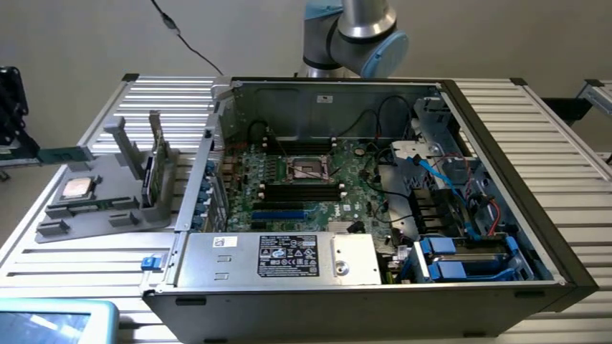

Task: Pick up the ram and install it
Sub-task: 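Pick up the ram and move it above insertion slot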

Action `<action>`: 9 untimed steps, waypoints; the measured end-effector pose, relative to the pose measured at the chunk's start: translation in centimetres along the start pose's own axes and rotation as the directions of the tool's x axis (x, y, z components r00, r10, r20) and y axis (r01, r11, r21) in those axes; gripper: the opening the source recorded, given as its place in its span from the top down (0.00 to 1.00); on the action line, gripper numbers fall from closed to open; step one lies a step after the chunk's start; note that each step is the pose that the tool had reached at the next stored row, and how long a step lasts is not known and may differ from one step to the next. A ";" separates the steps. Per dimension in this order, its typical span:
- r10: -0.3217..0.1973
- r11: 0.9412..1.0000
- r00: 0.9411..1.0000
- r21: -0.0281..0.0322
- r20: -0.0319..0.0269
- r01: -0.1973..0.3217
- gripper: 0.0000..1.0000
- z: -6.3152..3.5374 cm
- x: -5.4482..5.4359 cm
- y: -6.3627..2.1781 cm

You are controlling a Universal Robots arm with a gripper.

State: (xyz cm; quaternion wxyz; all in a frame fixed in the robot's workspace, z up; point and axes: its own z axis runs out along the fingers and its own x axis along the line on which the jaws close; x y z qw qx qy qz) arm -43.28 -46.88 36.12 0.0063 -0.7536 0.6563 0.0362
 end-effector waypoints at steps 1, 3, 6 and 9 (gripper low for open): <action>0.000 1.000 1.000 0.000 0.000 0.000 0.89 -0.45 0.0 0.02; 0.000 1.000 1.000 0.000 0.000 0.000 0.89 -1.37 -0.1 0.05; 0.000 1.000 1.000 0.000 0.000 0.000 0.89 -2.54 -0.2 0.10; 0.000 1.000 1.000 0.000 0.000 0.000 0.89 -3.19 -0.2 0.12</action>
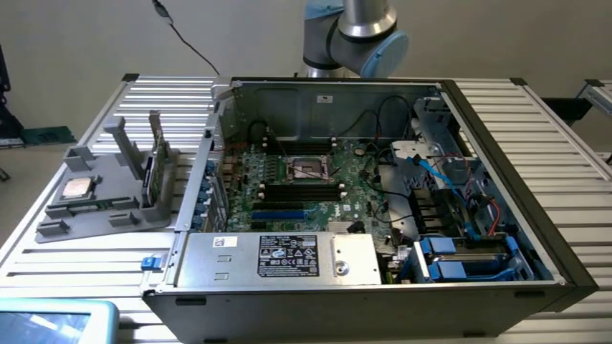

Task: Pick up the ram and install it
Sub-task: 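Pick up the ram and move it above insertion slot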

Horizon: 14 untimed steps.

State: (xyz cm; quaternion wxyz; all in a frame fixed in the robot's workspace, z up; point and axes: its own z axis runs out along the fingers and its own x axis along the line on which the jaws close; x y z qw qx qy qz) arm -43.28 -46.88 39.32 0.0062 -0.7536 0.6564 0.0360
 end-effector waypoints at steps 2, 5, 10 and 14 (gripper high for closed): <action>0.000 1.000 1.000 0.000 0.000 0.000 0.89 0.01 0.0 0.00; 0.000 1.000 1.000 0.000 0.000 0.000 0.89 0.00 0.0 0.00; 0.000 1.000 1.000 0.000 0.000 0.000 0.89 -0.02 0.0 -0.07; 0.000 1.000 1.000 0.000 0.000 0.000 0.89 -0.08 0.2 -1.71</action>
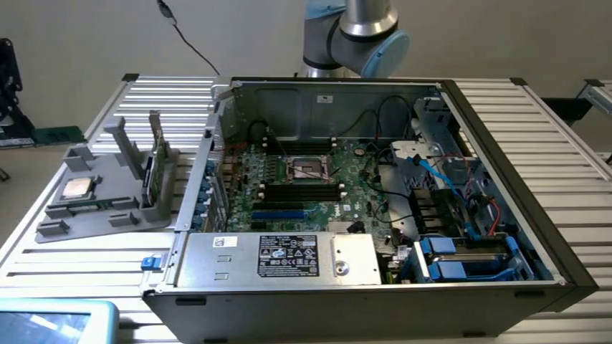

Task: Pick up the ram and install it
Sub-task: 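Pick up the ram and move it above insertion slot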

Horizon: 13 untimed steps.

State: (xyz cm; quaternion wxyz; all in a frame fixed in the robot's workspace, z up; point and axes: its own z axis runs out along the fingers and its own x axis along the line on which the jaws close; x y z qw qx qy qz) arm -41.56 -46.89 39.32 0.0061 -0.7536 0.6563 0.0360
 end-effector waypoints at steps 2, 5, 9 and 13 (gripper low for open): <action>0.000 1.000 1.000 0.000 0.000 0.000 0.89 -0.04 0.1 -0.89; 0.000 1.000 1.000 0.000 0.000 0.000 0.89 -0.10 0.3 -2.26; 0.000 1.000 1.000 0.000 0.001 0.000 0.89 -0.18 0.5 -4.05; 0.000 1.000 1.000 0.000 0.002 0.000 0.89 -0.27 0.8 -5.88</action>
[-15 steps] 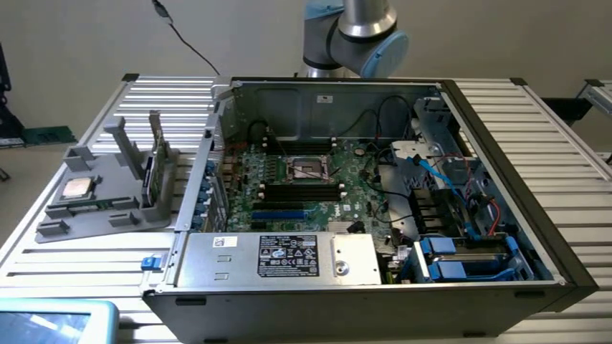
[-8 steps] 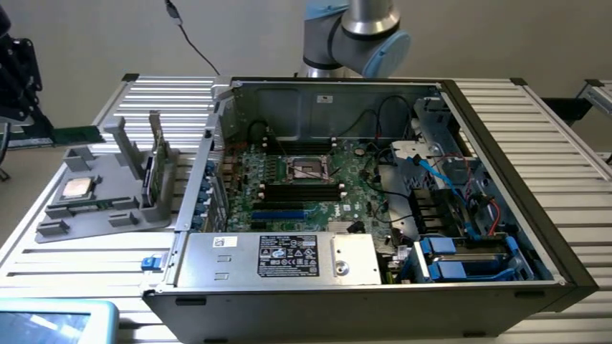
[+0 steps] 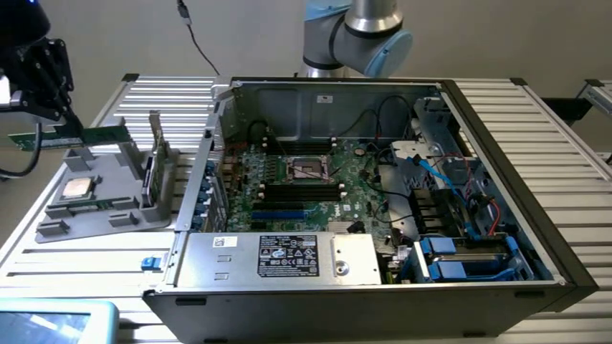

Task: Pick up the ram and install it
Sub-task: 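Pick up the ram and move it above insertion slot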

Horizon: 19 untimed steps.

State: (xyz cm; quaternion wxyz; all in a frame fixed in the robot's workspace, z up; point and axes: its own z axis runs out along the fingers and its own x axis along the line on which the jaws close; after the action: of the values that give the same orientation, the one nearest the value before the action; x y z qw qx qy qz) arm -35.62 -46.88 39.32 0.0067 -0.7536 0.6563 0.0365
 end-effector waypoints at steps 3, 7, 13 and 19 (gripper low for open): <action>0.000 1.000 1.000 0.000 0.000 0.000 0.89 -0.06 0.2 -1.33; 0.000 1.000 1.000 0.000 0.001 0.000 0.89 -0.15 0.4 -3.14; 0.000 1.000 1.000 0.000 0.002 0.000 0.89 -0.27 0.8 -5.82; 0.000 1.000 1.000 0.000 0.003 0.000 0.89 -0.40 1.2 -8.57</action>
State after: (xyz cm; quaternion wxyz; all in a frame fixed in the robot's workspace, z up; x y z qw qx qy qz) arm -26.96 -46.88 39.32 0.0078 -0.7536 0.6563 0.0374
